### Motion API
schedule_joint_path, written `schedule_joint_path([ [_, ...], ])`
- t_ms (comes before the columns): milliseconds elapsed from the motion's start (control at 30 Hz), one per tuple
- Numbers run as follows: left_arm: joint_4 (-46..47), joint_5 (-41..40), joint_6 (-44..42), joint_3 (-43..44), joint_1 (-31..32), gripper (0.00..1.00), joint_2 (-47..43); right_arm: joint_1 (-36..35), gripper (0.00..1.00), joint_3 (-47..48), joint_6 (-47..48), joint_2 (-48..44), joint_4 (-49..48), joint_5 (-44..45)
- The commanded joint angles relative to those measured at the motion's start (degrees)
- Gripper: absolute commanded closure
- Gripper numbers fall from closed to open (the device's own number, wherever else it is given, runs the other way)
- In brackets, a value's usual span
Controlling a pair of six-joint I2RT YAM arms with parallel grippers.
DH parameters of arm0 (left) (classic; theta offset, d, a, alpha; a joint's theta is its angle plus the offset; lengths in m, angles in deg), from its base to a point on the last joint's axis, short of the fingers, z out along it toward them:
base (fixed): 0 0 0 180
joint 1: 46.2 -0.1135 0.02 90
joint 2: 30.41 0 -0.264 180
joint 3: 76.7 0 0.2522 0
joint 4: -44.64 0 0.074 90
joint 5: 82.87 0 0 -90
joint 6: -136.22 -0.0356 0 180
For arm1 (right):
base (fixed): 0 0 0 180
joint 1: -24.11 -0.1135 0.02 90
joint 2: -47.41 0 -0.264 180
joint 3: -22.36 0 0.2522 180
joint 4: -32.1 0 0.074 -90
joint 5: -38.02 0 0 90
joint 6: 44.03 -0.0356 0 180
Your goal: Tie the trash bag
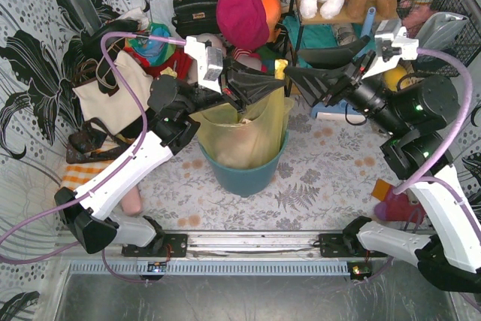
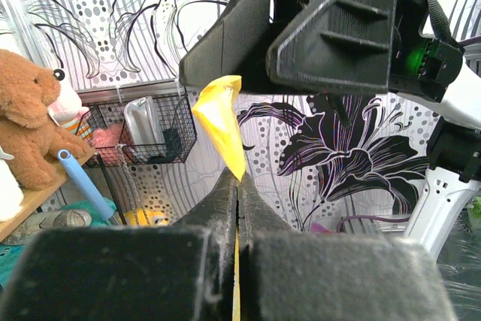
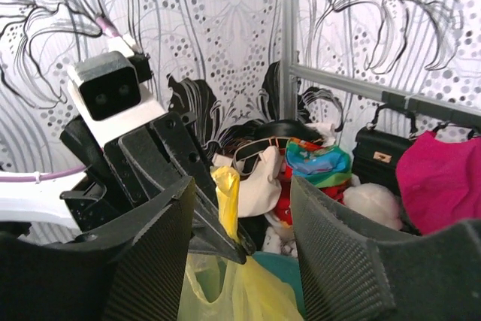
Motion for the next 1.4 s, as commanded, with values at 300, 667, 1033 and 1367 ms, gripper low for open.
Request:
schedule_joint_path([
  [300, 0.73, 0.87, 0.21, 0.07, -0.36, 1.00, -0.76, 0.12, 0.59, 1.08, -1.78, 4.13, -1.94, -8.11],
  [667, 0.93, 1.21, 0.32, -0.10, -0.34, 1.00, -0.24, 0.12, 1.00, 3.21, -3.23, 4.69, -6.45, -7.19],
  [1033, 0.84, 1.42, 0.25, -0.46, -0.37, 1.00, -0.32, 0.12, 1.00, 2.03, -3.57, 3.90, -12.43, -3.08],
  [1367, 0.83, 1.49, 0.25, -0.42, -0.37, 1.00, -0.15, 0.12, 1.00, 2.17, -3.57, 2.97, -13.69, -1.51],
])
